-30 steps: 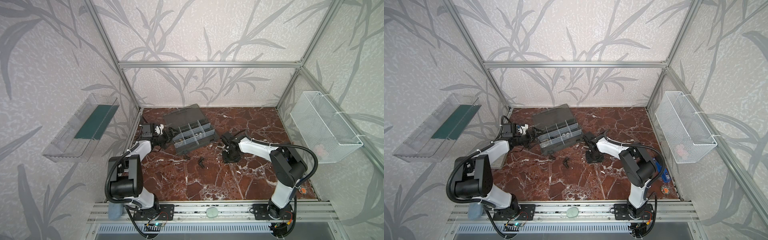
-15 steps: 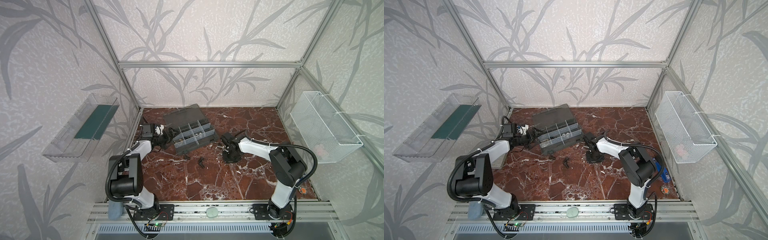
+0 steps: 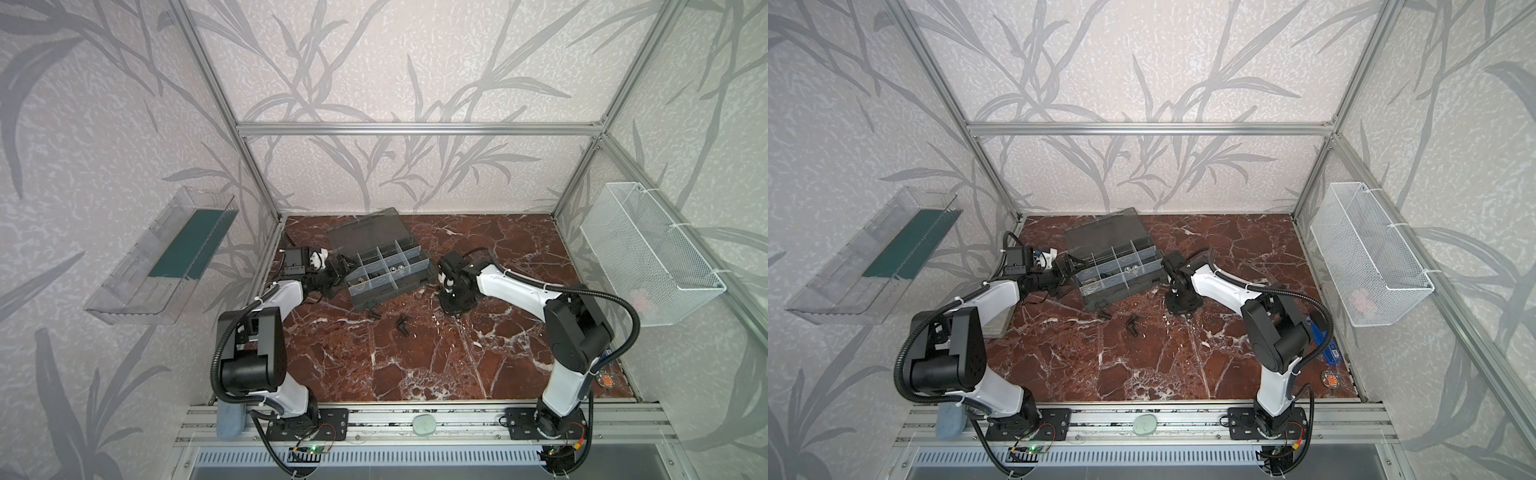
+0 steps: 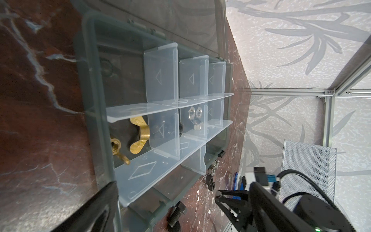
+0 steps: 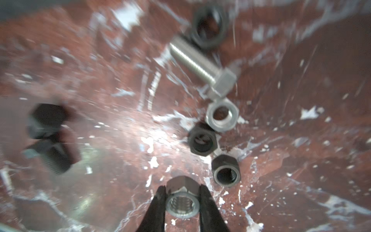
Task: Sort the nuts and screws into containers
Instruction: 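Lift the silver hex nut and carry it over the organizer box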
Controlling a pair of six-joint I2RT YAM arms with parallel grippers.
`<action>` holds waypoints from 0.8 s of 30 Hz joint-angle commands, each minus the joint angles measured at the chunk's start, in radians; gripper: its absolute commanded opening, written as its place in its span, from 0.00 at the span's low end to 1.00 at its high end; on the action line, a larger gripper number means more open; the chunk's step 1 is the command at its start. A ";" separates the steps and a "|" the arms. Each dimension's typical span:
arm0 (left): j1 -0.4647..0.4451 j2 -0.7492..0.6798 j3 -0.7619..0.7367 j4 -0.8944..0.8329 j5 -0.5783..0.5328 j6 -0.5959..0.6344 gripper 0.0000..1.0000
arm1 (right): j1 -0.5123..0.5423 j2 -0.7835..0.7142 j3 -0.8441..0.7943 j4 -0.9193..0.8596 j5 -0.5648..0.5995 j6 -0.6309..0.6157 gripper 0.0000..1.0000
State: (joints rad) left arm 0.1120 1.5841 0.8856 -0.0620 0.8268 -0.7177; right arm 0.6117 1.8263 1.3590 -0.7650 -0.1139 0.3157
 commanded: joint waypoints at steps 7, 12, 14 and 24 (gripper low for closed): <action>-0.002 -0.007 -0.014 0.075 0.043 -0.041 0.99 | -0.003 0.105 0.336 0.064 -0.022 -0.224 0.00; -0.002 -0.008 -0.016 0.088 0.049 -0.049 0.99 | 0.003 0.173 0.360 0.311 0.000 -0.221 0.00; -0.002 -0.009 -0.019 0.092 0.047 -0.052 0.99 | 0.008 0.196 0.352 0.404 0.007 -0.227 0.00; -0.001 -0.007 -0.017 0.088 0.046 -0.051 0.99 | 0.022 0.343 0.392 0.594 -0.025 -0.211 0.00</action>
State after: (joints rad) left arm 0.1120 1.5841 0.8753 0.0158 0.8593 -0.7624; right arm 0.6270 2.1300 1.7107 -0.2428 -0.1184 0.1040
